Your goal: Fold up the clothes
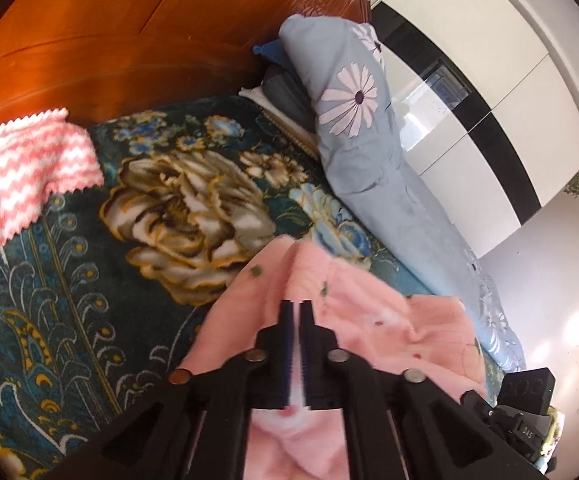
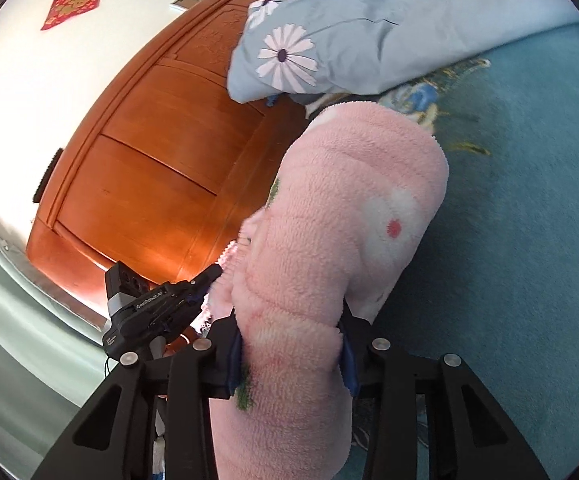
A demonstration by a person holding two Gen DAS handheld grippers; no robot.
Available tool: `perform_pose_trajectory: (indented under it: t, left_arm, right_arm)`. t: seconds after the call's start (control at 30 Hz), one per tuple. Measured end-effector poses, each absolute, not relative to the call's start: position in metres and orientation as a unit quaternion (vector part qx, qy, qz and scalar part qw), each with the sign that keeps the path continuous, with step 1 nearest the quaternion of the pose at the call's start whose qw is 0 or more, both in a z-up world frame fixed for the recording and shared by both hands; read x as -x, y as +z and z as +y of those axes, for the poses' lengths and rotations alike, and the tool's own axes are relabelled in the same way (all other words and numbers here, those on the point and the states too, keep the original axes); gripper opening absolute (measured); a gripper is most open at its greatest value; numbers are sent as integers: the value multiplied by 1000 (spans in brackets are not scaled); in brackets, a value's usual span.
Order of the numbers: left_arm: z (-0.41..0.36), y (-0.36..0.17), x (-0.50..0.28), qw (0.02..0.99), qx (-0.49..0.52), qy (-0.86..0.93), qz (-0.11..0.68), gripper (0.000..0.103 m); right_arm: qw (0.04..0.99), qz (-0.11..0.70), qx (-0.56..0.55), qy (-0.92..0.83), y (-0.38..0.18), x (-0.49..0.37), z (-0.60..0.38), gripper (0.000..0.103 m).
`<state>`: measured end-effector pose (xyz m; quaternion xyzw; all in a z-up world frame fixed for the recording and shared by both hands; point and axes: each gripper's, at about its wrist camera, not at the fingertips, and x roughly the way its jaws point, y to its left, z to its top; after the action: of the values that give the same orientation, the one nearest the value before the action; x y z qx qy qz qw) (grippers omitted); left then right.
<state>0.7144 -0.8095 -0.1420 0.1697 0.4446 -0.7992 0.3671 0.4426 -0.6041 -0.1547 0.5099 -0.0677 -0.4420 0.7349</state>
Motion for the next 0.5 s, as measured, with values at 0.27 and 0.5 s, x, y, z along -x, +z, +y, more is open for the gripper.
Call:
perform_pose_trajectory:
  t: [0.27, 0.5]
  left_arm:
    - [-810, -150, -714, 395, -231, -782, 423, 12]
    - [-803, -164, -727, 397, -204, -772, 453, 57]
  right_arm:
    - [713, -47, -532, -454, -173, -430, -600, 40]
    - [677, -22, -565, -471, -211, -415, -592, 40]
